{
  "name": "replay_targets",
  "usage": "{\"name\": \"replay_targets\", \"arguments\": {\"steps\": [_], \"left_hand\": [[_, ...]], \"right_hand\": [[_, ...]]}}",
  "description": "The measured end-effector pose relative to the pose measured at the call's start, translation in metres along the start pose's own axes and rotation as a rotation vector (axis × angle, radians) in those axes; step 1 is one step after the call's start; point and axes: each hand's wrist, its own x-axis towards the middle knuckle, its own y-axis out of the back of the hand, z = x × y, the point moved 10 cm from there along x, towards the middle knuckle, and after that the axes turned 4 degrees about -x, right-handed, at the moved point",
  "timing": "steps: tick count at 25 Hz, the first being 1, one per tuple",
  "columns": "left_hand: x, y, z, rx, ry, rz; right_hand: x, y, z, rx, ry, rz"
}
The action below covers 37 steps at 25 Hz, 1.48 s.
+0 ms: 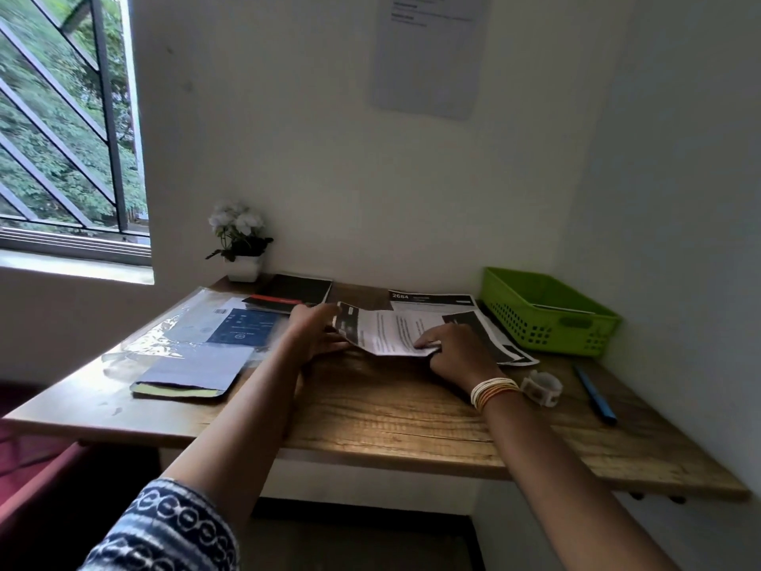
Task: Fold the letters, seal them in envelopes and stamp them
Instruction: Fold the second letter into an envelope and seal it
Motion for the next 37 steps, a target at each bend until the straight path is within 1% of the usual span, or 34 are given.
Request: {"name": "replay_targets", "arguments": {"steps": [2, 4, 5, 7, 10, 12, 13, 15, 17, 19, 20, 22, 23, 25, 28, 29, 31, 34, 36, 37], "left_hand": [[0.003, 0.01, 0.007, 0.25, -0.066, 0.083], [0.004, 0.012, 0.012, 0.447, -0.128, 0.139], [0.004, 0.011, 0.013, 0.506, -0.147, 0.157], [0.003, 0.009, 0.015, 0.558, -0.171, 0.181], [0.005, 0.011, 0.018, 0.631, -0.203, 0.212], [0.003, 0.01, 0.02, 0.687, -0.207, 0.22], [0.003, 0.01, 0.02, 0.705, -0.207, 0.224], [0.0, 0.01, 0.021, 0.704, -0.201, 0.224], [-0.002, 0.01, 0.021, 0.687, -0.198, 0.218], [-0.003, 0.006, 0.022, 0.559, -0.209, 0.177], [-0.005, -0.001, 0.021, 0.439, -0.215, 0.108], [-0.012, -0.025, 0.017, 0.216, -0.202, -0.077], [-0.014, -0.036, 0.015, 0.183, -0.206, -0.148], [-0.017, -0.053, 0.011, 0.293, -0.25, -0.225], [-0.018, -0.067, 0.006, 0.574, -0.325, -0.274], [-0.016, -0.067, 0.005, 0.63, -0.335, -0.277], [-0.016, -0.066, 0.005, 0.677, -0.338, -0.267], [-0.015, -0.064, 0.007, 0.712, -0.351, -0.23], [-0.012, -0.056, 0.01, 0.714, -0.364, -0.136], [-0.01, -0.051, 0.011, 0.702, -0.363, -0.088]], "right_hand": [[-0.001, -0.012, 0.005, 0.07, -0.033, -0.124], [0.0, -0.015, -0.002, 0.128, -0.04, -0.163], [0.002, -0.015, -0.008, 0.131, -0.03, -0.166], [0.005, -0.021, -0.029, 0.101, 0.032, -0.191], [0.006, -0.046, -0.06, 0.025, 0.169, -0.304], [0.005, -0.061, -0.064, -0.018, 0.191, -0.381], [0.007, -0.062, -0.058, -0.037, 0.174, -0.392], [0.01, -0.056, -0.042, -0.053, 0.105, -0.38], [0.012, -0.049, -0.027, -0.014, 0.039, -0.382], [0.014, -0.043, -0.026, 0.042, 0.03, -0.369], [0.016, -0.04, -0.028, 0.059, 0.039, -0.345], [0.02, -0.038, -0.026, 0.092, 0.04, -0.282], [0.021, -0.037, -0.024, 0.117, 0.023, -0.252], [0.023, -0.033, -0.014, 0.226, -0.062, -0.184], [0.024, -0.018, 0.007, 0.48, -0.224, 0.025], [0.023, -0.017, 0.012, 0.576, -0.274, 0.061], [0.021, -0.02, 0.016, 0.657, -0.305, 0.052], [0.02, -0.028, 0.013, 0.65, -0.288, -0.037], [0.02, -0.033, 0.017, 0.786, -0.35, -0.049], [0.02, -0.038, 0.018, 0.907, -0.386, -0.056]]}}
